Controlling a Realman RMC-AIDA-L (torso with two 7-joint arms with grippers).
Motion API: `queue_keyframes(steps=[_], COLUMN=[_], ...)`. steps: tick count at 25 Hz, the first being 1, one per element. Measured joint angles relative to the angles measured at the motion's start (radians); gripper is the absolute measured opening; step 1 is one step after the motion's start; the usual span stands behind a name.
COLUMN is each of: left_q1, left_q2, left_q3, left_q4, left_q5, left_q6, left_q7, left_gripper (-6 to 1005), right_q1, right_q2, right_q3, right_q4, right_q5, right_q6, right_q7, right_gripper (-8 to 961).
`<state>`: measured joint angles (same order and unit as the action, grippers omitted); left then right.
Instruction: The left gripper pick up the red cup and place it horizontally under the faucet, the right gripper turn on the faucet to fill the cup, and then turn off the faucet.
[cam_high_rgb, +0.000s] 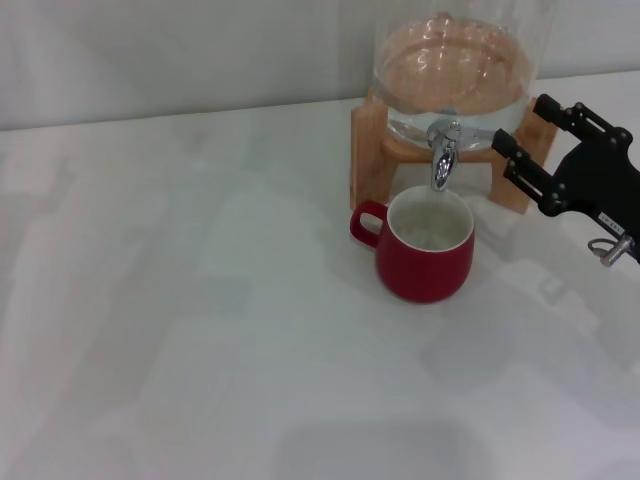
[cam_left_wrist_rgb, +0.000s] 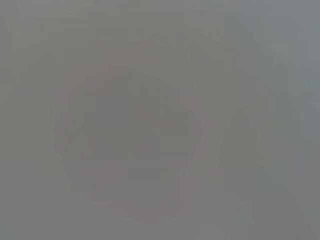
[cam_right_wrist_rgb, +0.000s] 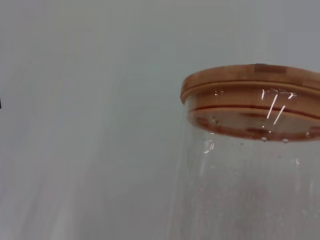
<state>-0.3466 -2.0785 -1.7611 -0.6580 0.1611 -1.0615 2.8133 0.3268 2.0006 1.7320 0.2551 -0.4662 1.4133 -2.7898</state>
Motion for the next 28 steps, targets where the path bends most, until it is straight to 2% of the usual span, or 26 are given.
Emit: queue_keyframes(steps=[17,28], left_q1=[0.003,0.006], left_q2=[0.000,-0.002], left_q3=[0.002,0.003], left_q4=[0.000,-0.002], left_q5=[0.000,0.000], left_q6=[0.000,-0.001], left_q7=[0.000,0.000], left_gripper=[862,862], right_q1=[-0.003,-0.092], right_q2=[-0.004,0.002], right_q3=[0.029,0.034], right_q4=[0.003,0.003], right_q5=[0.000,0.000], right_q6=[-0.018,0.063], right_q7=[-0.002,-0.002], right_gripper=[599,599])
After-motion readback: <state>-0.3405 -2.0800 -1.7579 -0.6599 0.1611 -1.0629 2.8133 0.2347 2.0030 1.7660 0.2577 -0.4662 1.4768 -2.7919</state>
